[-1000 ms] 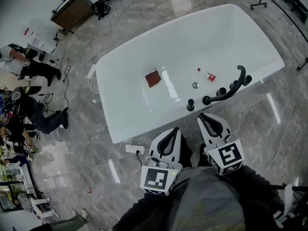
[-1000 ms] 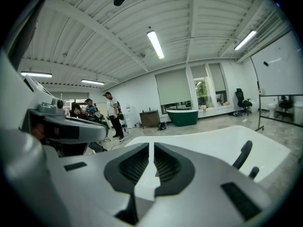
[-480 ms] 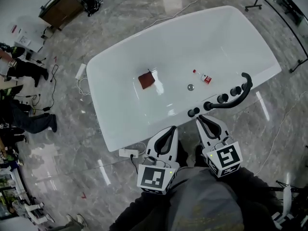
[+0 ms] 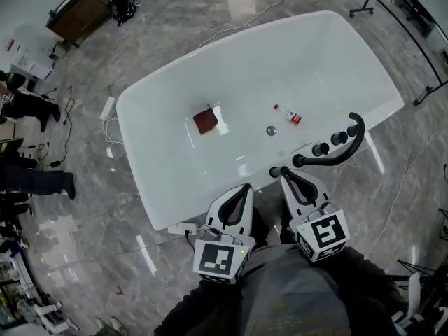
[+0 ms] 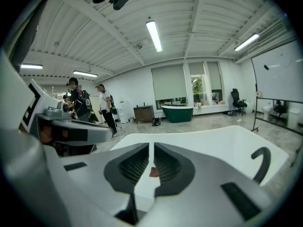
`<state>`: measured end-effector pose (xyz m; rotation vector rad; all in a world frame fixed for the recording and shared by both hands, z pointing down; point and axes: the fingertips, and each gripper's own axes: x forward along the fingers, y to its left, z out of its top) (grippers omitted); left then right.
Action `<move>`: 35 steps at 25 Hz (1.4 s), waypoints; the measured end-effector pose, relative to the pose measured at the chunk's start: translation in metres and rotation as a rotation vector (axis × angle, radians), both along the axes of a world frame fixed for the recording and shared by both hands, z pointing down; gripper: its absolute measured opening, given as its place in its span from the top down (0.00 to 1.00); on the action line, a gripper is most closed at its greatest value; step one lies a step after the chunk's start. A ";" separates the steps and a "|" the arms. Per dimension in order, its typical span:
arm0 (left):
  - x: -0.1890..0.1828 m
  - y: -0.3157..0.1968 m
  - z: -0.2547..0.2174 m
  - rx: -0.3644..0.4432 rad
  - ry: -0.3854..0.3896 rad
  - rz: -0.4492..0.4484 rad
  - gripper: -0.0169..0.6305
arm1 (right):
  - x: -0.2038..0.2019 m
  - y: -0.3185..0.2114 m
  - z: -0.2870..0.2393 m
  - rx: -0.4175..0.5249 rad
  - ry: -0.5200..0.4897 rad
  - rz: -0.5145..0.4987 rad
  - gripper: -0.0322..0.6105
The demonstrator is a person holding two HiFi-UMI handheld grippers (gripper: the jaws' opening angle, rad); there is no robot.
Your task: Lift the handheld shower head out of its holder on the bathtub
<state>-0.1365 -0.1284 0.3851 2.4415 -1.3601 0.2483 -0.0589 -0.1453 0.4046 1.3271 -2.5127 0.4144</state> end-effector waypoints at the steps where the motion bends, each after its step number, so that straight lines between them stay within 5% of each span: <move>1: 0.003 -0.002 0.001 -0.005 -0.006 0.001 0.97 | 0.001 -0.003 0.002 -0.005 -0.006 -0.003 0.90; 21: 0.024 -0.030 0.011 -0.067 -0.080 -0.068 0.97 | 0.004 -0.039 0.019 0.005 -0.031 -0.138 0.89; 29: 0.022 -0.028 0.023 -0.088 -0.081 -0.072 0.97 | -0.001 -0.037 0.034 -0.012 -0.022 -0.175 0.66; 35: 0.019 -0.030 0.037 -0.087 -0.076 -0.092 0.97 | -0.004 -0.038 0.053 -0.023 -0.022 -0.201 0.60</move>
